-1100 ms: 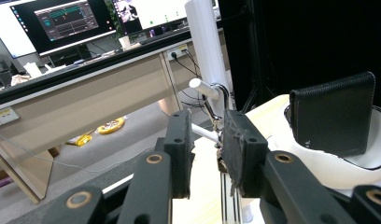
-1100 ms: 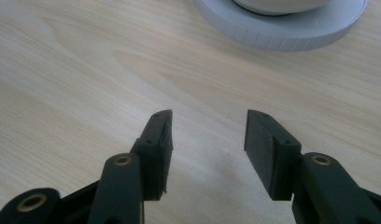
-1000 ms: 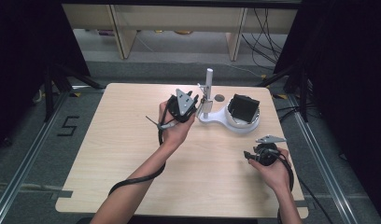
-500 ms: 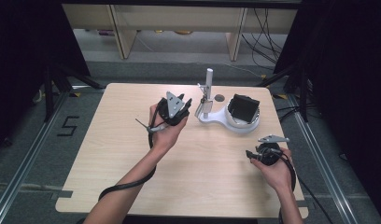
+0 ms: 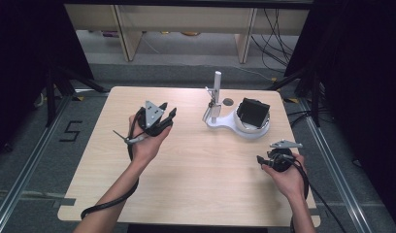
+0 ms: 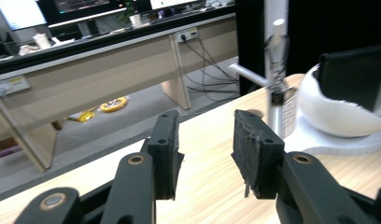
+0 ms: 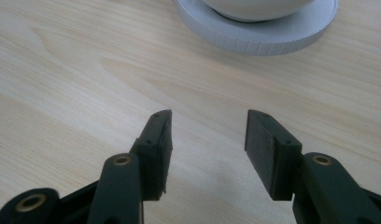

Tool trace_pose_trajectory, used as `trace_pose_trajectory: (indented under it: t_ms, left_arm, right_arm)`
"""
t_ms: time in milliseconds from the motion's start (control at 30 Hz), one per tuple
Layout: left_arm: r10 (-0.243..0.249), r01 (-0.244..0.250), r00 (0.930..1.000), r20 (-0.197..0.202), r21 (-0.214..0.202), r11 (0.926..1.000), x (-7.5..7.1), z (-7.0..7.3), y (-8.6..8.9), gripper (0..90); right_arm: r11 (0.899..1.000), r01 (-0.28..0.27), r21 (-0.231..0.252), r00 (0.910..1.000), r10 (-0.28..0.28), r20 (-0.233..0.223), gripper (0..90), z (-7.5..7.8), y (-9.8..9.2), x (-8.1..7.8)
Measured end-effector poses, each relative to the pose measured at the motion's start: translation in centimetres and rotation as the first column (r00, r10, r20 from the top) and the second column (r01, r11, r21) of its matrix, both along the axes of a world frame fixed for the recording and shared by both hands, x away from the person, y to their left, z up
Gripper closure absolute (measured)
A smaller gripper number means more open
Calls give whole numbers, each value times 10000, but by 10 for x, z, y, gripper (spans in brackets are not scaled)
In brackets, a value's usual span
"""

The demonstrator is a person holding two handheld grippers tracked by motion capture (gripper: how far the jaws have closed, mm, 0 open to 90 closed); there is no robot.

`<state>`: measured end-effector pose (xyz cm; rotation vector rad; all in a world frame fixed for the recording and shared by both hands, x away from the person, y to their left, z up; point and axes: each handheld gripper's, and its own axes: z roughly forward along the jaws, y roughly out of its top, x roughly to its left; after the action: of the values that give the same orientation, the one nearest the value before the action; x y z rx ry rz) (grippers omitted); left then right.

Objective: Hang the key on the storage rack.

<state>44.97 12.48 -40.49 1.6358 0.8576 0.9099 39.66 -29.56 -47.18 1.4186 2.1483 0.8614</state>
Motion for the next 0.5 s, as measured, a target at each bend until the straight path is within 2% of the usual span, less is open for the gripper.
trace_pose_trajectory:
  t_ms: [67,100,133,200,300,367,400,433,467,500]
  left_arm:
    - [166,-166,9999,8,-18,9999,-3,-2,11,600]
    - [221,-221,9998,-6,-36,9997,-5,-3,14,598]
    - [279,-279,9996,63,-18,9996,-6,-5,19,596]
    - [464,-464,9989,58,-20,9989,-11,-8,30,593]
    - [713,-711,9973,147,-123,9974,-18,-14,44,593]
    - [887,-884,9959,155,-201,9959,-23,-18,52,592]
    - [950,-946,9954,159,-228,9953,-25,-20,55,592]
    - [1029,-1024,9945,185,-270,9944,-27,-21,59,591]
    - [1149,-1142,9932,201,-312,9930,-30,-24,64,591]
    - [1194,-1188,9927,176,-294,9925,-32,-26,69,591]
  right_arm:
    - [9997,-179,-149,9997,182,185,522,-1,-2,0]
    - [9999,-34,-163,10000,35,28,522,0,-2,-1]
    - [9991,-182,-380,9996,190,185,521,0,-4,0]
    - [9999,164,48,9998,-163,-105,521,1,-1,-2]
    - [9999,-8,144,10000,9,-13,519,0,-1,-1]
    - [9990,376,255,9992,-373,-127,518,0,1,-2]
    - [9997,114,201,9999,-115,31,518,0,-1,-1]
    - [9997,163,175,9999,-162,-19,517,0,0,-1]
    - [9998,155,-155,9999,-156,-46,517,0,-2,-2]
    - [9996,273,-8,9994,-274,-192,517,1,-1,-3]
